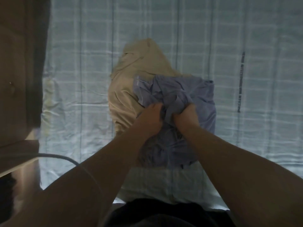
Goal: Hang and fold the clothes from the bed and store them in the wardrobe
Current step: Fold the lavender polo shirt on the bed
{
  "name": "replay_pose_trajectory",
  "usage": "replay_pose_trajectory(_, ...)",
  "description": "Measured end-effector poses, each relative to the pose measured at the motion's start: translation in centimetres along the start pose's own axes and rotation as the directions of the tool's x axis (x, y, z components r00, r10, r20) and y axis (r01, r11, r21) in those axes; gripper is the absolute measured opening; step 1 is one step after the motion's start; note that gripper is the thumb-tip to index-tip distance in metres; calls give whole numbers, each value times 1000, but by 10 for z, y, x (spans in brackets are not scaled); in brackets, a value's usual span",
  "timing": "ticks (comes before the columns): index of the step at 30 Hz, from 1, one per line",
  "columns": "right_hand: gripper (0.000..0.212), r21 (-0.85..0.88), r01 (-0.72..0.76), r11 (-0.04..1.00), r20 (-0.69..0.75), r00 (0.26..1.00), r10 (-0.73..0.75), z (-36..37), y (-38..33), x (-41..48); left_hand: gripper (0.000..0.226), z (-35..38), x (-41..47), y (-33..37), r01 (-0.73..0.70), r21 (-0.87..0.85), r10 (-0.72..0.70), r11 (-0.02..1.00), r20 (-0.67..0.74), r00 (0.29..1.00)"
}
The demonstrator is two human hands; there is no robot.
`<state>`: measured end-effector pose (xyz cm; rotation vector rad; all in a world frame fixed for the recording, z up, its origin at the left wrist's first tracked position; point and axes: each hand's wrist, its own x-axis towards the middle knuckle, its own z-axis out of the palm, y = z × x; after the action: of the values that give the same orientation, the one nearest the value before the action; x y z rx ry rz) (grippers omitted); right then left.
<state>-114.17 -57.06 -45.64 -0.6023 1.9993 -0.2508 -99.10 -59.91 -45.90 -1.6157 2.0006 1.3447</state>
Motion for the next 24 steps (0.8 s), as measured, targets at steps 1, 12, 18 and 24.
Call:
replay_pose_trajectory(1,54,27,-24,999,-24,999,25,4,2,3,56,-3,9,2,-6,-7,6,1000,4,1000)
replay_pose_trajectory(12,16,-21,313,949,-172,934,-312,-17,21,-40,20,-12,-27,46,90,-349,-188,933,-258,948)
replay_pose_trajectory(18,19,-158,503,850,-305,794,-527,-32,32,-95,44,-6,-79,75,161,-552,-137,818,85,987)
replay_pose_trajectory(24,19,-22,675,738,-146,728,-670,-57,32,-159,37,-14,-132,107,34,-786,-111,618,-44,993)
